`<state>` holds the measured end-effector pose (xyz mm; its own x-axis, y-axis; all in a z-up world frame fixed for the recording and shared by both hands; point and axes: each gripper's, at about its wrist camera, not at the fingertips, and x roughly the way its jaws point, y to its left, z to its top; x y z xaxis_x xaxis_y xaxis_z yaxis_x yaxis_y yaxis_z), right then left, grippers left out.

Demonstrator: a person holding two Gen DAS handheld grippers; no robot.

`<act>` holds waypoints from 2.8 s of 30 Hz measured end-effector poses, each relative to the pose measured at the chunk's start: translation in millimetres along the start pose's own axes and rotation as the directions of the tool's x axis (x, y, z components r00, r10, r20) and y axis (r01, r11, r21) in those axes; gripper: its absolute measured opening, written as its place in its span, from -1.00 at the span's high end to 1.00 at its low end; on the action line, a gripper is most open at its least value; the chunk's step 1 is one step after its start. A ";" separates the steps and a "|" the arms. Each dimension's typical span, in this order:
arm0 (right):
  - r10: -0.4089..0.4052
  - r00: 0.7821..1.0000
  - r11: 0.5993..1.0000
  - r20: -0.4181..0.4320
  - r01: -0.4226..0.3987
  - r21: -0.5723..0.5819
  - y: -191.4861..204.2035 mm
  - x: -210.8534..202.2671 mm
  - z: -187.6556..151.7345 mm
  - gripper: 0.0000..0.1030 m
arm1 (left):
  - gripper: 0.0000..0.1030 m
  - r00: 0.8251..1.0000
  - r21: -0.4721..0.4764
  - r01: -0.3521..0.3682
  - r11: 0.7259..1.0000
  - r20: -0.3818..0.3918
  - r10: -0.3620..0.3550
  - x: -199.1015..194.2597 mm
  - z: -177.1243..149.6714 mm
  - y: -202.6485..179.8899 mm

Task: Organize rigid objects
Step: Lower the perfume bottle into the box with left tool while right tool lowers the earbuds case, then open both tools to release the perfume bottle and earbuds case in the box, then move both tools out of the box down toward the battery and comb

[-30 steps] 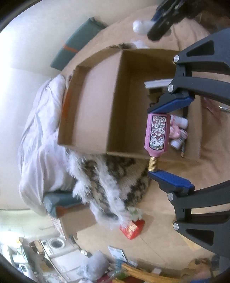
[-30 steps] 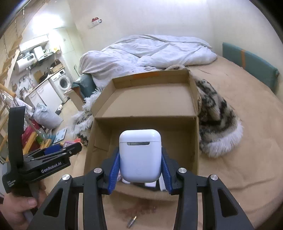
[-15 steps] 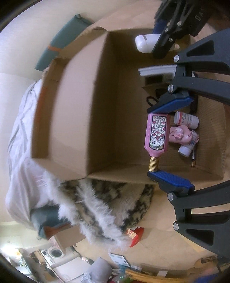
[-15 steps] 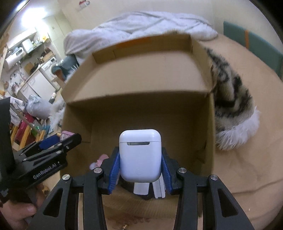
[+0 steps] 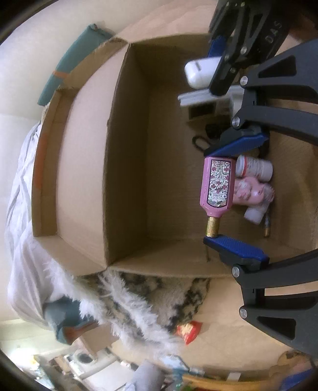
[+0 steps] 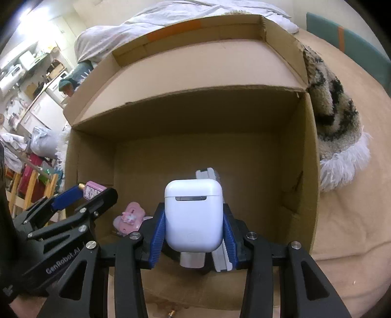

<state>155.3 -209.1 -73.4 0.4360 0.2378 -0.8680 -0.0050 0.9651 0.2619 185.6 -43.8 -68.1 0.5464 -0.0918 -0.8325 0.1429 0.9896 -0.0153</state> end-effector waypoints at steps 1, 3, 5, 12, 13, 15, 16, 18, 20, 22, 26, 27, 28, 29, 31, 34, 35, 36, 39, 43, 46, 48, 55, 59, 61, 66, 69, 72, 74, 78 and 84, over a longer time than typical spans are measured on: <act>-0.006 1.000 1.000 -0.004 0.006 0.000 0.6 1.4 0.0 0.14 | -0.15 1.000 -0.001 -0.005 1.000 0.000 0.005 1.6 0.6 1.2; -0.006 1.000 1.000 -0.015 0.006 0.010 0.1 4.5 0.7 0.14 | -0.15 1.000 -0.019 0.003 1.000 -0.014 -0.003 4.1 0.5 4.2; -0.003 1.000 1.000 -0.025 0.003 0.022 0.0 5.3 0.0 0.14 | -0.15 0.999 -0.038 0.014 0.999 -0.031 -0.016 6.7 -1.4 6.9; 0.014 0.999 0.999 -0.045 -0.012 0.032 -0.6 9.5 1.0 0.14 | -0.15 0.998 -0.030 -0.001 1.000 -0.065 -0.001 14.1 -4.7 6.0; 0.013 0.999 0.999 -0.045 -0.012 0.036 -1.5 9.8 1.2 0.13 | -0.16 0.998 -0.030 0.001 1.000 -0.064 -0.003 14.0 -4.6 6.3; 0.012 0.999 0.999 -0.046 -0.010 0.042 -3.8 9.9 1.1 0.14 | -0.17 0.998 -0.025 0.008 1.000 -0.067 -0.009 14.9 -5.6 5.3; 0.013 0.999 0.999 -0.046 -0.011 0.046 -5.0 10.0 1.4 0.13 | -0.17 0.998 -0.022 0.012 1.000 -0.067 -0.014 14.6 -6.4 4.6; 0.012 0.999 0.999 -0.046 -0.010 0.053 -7.1 9.8 1.5 0.13 | -0.17 0.998 -0.019 0.021 1.000 -0.066 -0.023 14.0 -7.0 4.4; 0.010 0.999 0.999 -0.049 -0.007 0.053 -7.3 10.1 1.6 0.13 | -0.17 0.997 -0.029 0.029 0.999 -0.067 -0.031 12.8 -6.6 5.5; 0.013 0.999 0.999 -0.051 -0.010 0.046 -5.4 9.9 2.4 0.13 | -0.17 0.998 -0.037 0.032 0.999 -0.059 -0.034 11.7 -5.0 8.0; 0.004 0.999 1.000 -0.043 -0.002 0.031 -1.5 8.2 2.6 0.13 | -0.20 0.998 -0.043 0.037 0.998 -0.053 -0.039 10.6 -4.0 10.5; 0.000 0.999 1.000 -0.044 0.001 0.030 -1.3 8.5 2.5 0.13 | -0.24 0.998 -0.043 0.040 0.998 -0.052 -0.042 10.2 -3.8 10.2; -0.001 0.999 0.999 -0.047 0.003 0.032 -1.6 9.4 2.7 0.13 | -0.35 0.998 -0.046 0.042 0.998 -0.048 -0.045 9.7 -3.4 10.5; 0.000 0.999 0.999 -0.050 0.002 0.038 -2.3 10.1 3.0 0.13 | -0.37 0.998 -0.048 0.047 0.998 -0.045 -0.049 9.6 -3.1 11.0; 0.022 0.998 0.998 -0.054 -0.019 0.061 -4.8 10.7 3.7 0.05 | -0.47 0.997 -0.044 0.056 0.997 -0.048 -0.059 9.8 -2.9 9.2; 0.032 0.999 0.996 -0.028 -0.029 0.089 -8.2 6.0 5.5 -0.42 | -0.56 0.998 -0.028 0.054 0.998 -0.043 -0.055 7.2 -3.9 3.9; 0.043 0.999 0.995 -0.020 -0.041 0.094 -8.8 4.2 6.3 -0.48 | -0.56 0.998 -0.021 0.047 0.999 -0.042 -0.048 6.1 -4.0 2.6; 0.057 0.998 0.994 -0.013 -0.055 0.099 -8.9 2.5 7.1 -0.52 | -0.56 0.998 -0.019 0.043 0.999 -0.039 -0.043 5.0 -3.9 1.8; 0.059 0.998 0.993 0.005 -0.059 0.104 -8.7 -0.8 7.6 -0.55 | -0.56 0.999 -0.014 0.036 0.999 -0.035 -0.037 2.0 -3.8 -0.4; 0.061 0.998 0.993 0.007 -0.061 0.105 -7.8 -1.5 8.4 -0.56 | -0.56 0.999 -0.021 0.042 0.999 -0.032 -0.042 -1.5 -4.5 0.0; 0.062 0.998 0.993 0.007 -0.063 0.103 -8.6 -1.4 10.9 -0.56 | -0.56 0.999 -0.036 0.046 0.998 -0.024 -0.047 -7.3 -5.8 3.2; 0.064 0.998 0.992 0.009 -0.065 0.104 -10.0 -3.5 9.8 -0.56 | -0.56 0.999 -0.052 0.049 0.997 -0.016 -0.050 -13.6 -5.9 6.9; 0.087 0.996 0.990 0.028 -0.089 0.106 -14.0 -24.3 6.9 -0.56 | -0.56 0.999 -0.035 0.036 0.999 -0.007 -0.037 -38.9 -4.1 10.5; 0.076 0.993 0.991 0.094 -0.086 0.104 -13.7 -51.3 -1.0 -0.56 | -0.56 1.000 -0.039 0.029 0.999 0.008 -0.028 -54.9 -7.6 14.8; 0.093 0.986 0.986 0.137 -0.110 0.121 -14.0 -66.3 -7.1 -0.55 | -0.56 1.000 -0.052 0.020 0.998 0.017 -0.020 -62.9 -8.6 18.8; 0.107 0.976 0.987 0.187 -0.126 0.096 -6.3 -92.5 -24.9 -0.55 | -0.56 0.999 -0.080 0.022 0.997 0.035 -0.019 -82.2 -15.3 27.1; 0.107 0.977 0.988 0.184 -0.125 0.086 -4.0 -97.8 -34.4 -0.55 | -0.56 0.999 -0.078 0.016 0.997 0.045 -0.013 -91.3 -23.9 31.0; 0.101 0.982 0.991 0.160 -0.114 0.076 -2.6 -97.2 -43.0 -0.55 | -0.56 0.999 -0.097 0.016 0.995 0.033 -0.013 -94.5 -34.6 37.0; 0.098 0.985 0.991 0.140 -0.109 0.072 -0.4 -93.7 -49.0 -0.55 | -0.56 1.000 -0.120 0.022 0.992 0.011 -0.021 -93.3 -43.7 42.2; 0.103 0.990 0.991 0.099 -0.110 0.077 -1.6 -87.3 -61.7 -0.55 | -0.56 1.000 -0.150 0.024 0.988 -0.010 -0.026 -93.4 -55.8 47.7; 0.106 0.992 0.991 0.064 -0.110 0.075 -3.6 -80.7 -73.4 -0.55 | -0.56 0.998 -0.134 0.024 0.991 -0.055 -0.031 -84.9 -67.5 42.5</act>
<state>54.1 -223.7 -35.2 0.4898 0.3309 -0.8066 0.0145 0.9219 0.3871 89.6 13.5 -35.6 0.4957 -0.1163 -0.8607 0.0439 0.9931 -0.1090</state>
